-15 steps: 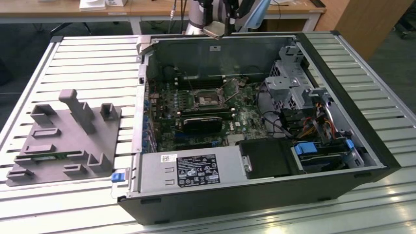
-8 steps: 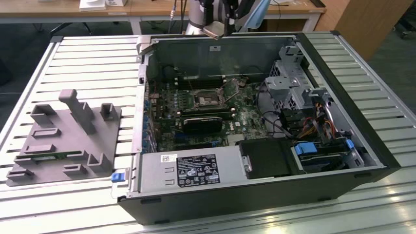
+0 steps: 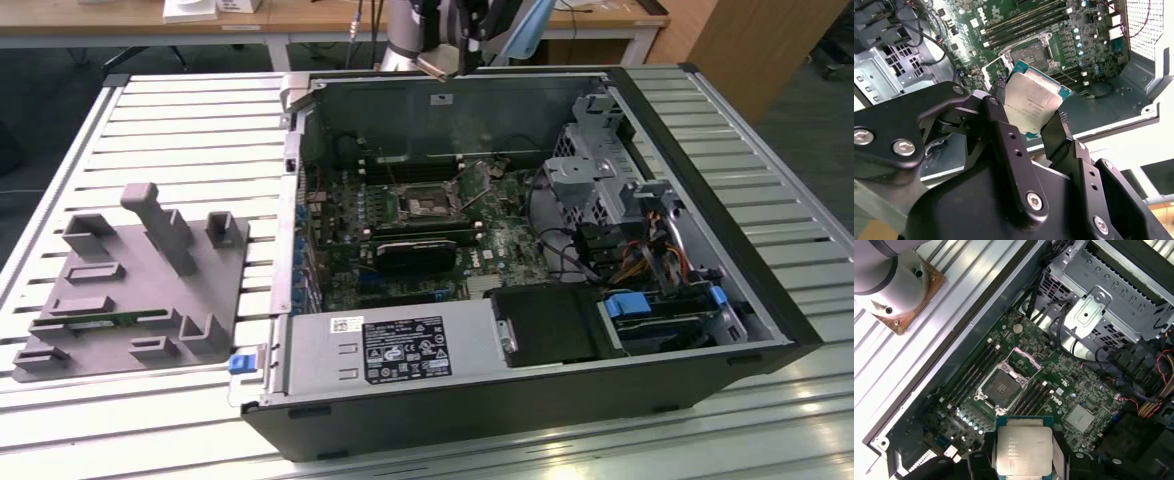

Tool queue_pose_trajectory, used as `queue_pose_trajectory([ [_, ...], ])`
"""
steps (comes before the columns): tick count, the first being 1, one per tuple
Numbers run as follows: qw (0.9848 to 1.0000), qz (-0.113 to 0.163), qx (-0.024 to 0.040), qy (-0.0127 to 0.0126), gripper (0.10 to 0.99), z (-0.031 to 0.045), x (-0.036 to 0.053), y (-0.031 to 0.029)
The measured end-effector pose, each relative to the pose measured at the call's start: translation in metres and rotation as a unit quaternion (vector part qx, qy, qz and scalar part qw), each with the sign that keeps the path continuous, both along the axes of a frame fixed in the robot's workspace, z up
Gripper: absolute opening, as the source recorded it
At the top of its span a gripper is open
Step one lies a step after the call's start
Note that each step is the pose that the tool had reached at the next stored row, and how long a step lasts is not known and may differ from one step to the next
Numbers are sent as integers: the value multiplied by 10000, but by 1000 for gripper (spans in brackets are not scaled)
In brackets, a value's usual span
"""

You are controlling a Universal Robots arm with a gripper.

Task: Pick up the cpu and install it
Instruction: 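Place the cpu into insertion slot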

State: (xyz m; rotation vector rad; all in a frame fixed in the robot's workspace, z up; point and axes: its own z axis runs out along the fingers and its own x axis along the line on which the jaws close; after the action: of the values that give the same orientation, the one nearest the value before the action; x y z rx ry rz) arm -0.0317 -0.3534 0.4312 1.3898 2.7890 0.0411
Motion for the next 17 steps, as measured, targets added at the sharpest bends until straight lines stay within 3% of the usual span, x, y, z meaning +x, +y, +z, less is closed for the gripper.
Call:
queue_pose_trajectory([
  [8,9995,-306,0,0,533,-2,0,0],
  [17,9979,-644,0,0,533,-4,0,0],
])
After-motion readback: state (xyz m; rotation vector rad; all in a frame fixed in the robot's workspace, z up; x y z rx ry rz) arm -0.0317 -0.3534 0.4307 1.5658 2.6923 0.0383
